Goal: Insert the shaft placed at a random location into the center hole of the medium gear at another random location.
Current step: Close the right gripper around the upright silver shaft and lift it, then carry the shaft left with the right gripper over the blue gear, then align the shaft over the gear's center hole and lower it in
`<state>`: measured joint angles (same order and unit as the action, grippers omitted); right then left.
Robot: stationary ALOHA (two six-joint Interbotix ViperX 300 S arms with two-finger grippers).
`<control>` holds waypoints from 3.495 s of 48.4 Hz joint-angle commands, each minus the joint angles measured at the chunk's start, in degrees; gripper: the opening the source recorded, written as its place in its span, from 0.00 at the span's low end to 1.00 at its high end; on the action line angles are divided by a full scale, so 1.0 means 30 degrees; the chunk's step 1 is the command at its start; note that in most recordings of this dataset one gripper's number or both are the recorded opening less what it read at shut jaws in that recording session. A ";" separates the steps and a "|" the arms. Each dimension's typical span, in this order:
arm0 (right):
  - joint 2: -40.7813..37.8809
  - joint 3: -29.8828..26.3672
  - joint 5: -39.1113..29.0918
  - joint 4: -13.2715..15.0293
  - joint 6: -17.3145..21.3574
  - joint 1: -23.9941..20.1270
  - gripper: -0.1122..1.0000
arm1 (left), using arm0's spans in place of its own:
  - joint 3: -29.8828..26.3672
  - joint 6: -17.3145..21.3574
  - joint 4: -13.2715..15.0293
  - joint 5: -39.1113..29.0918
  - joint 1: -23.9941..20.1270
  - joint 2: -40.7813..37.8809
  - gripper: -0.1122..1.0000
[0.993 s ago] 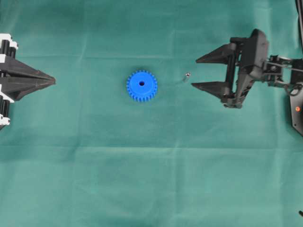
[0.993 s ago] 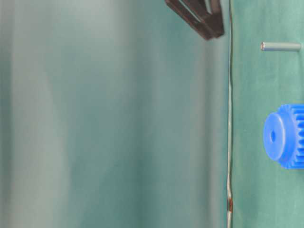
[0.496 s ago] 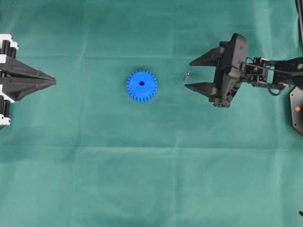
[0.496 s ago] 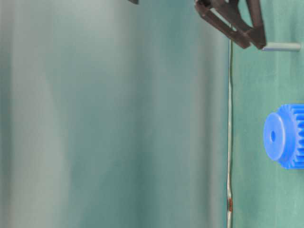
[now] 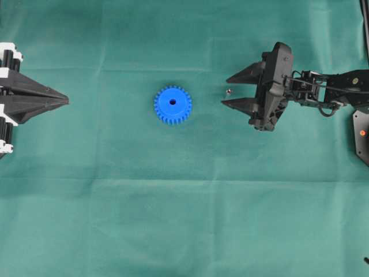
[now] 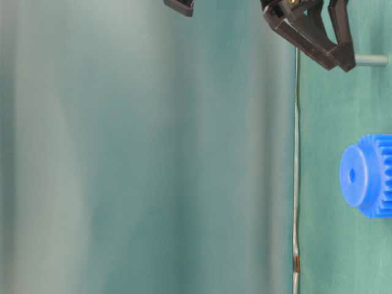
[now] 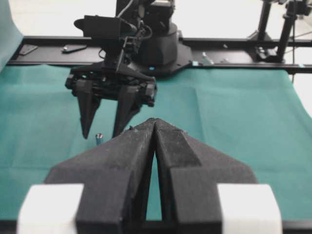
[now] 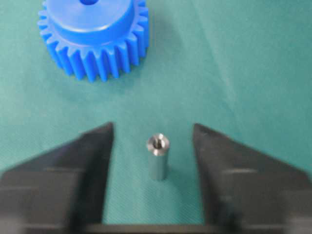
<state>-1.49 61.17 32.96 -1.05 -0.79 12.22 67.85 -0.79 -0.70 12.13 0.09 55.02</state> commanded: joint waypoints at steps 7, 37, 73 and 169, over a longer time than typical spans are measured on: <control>0.0176 -0.0234 0.0293 -0.0059 -0.0059 0.0059 0.25 | -0.0498 -0.0029 -0.0029 0.0000 -0.0029 -0.0146 0.10; 0.3779 -0.0967 -0.2666 -0.0029 -0.0088 0.0088 0.22 | -0.0498 -0.0029 -0.0029 0.0000 -0.0029 -0.0176 0.10; 0.4336 -0.1611 -0.4131 -0.0029 0.0088 0.0088 0.22 | -0.0498 -0.0234 -0.0029 -0.0088 -0.0029 -0.0176 0.10; -0.2168 -0.8438 -0.4951 -0.0674 0.0205 -0.1816 0.22 | -0.0498 -0.0264 -0.0029 -0.0352 -0.0059 -0.0176 0.10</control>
<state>-8.96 37.09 17.31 -2.81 -0.70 6.86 67.85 -1.49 -0.70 10.81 0.00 54.84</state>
